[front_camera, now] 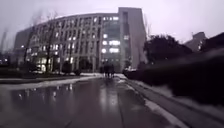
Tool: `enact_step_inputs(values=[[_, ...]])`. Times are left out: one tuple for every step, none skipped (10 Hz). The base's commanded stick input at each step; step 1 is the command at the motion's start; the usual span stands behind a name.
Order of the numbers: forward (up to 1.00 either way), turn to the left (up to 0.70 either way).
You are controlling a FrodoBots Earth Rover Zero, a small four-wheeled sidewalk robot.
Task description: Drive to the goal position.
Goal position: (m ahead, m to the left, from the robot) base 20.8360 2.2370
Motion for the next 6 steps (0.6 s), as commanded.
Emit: enact_step_inputs(values=[[1.0,0.0],[1.0,0.0],[1.0,0.0],[1.0,0.0],[1.0,0.0],[1.0,0.0]])
